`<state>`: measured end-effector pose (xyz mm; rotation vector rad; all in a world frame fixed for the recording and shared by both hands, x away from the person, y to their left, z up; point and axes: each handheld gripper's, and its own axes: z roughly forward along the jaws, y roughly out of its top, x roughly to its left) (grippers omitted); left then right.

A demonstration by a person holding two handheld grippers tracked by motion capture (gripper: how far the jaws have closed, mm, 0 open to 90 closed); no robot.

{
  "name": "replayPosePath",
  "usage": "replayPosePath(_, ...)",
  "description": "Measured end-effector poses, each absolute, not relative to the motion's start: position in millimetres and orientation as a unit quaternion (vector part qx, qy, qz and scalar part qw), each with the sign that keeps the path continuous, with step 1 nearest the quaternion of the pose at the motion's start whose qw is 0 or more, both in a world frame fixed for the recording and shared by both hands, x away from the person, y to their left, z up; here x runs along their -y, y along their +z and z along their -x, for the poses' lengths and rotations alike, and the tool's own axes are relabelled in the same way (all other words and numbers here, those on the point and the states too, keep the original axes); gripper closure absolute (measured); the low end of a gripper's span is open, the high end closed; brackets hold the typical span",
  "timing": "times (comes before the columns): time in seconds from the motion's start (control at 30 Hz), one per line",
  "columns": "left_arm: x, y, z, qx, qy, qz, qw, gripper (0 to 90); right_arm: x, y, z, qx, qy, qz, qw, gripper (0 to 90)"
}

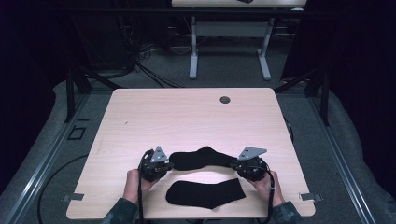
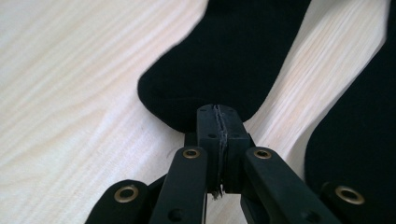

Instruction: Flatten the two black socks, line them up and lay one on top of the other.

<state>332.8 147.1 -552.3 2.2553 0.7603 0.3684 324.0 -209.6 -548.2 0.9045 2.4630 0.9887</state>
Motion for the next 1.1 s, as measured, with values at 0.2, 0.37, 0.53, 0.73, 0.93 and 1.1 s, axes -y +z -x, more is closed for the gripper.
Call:
replayPosePath(0.2, -150.7, -534.9, -326.8, -0.294, 0.149, -0.863, 0.382, 89.6, 214.8, -531.7, -317.4, -0.86, 0.358, -0.314, 0.182, 82.3)
replayPosePath(0.37, -156.8, -525.8, -310.1, -0.298, 0.126, -0.856, 0.403, 89.7, 217.3, -520.8, -300.6, -0.862, 0.362, -0.308, 0.177, 82.5)
replayPosePath(0.53, -170.7, -509.5, -297.5, -0.327, 0.072, -0.835, 0.436, 89.6, 220.9, -492.3, -270.1, -0.867, 0.382, -0.285, 0.142, 82.9)
replayPosePath(0.73, -172.3, -521.8, -361.2, -0.415, 0.083, -0.812, 0.401, 78.8, 213.1, -502.3, -349.9, -0.867, 0.343, -0.348, 0.103, 69.3)
replayPosePath(0.93, -166.0, -542.9, -386.7, -0.467, 0.108, -0.799, 0.363, 40.2, 207.1, -543.7, -396.3, -0.856, 0.301, -0.407, 0.107, 51.8)
replayPosePath(1.1, -156.4, -548.5, -396.6, -0.467, 0.137, -0.803, 0.344, 28.4, 202.2, -545.1, -388.0, -0.849, 0.294, -0.422, 0.122, 46.5)
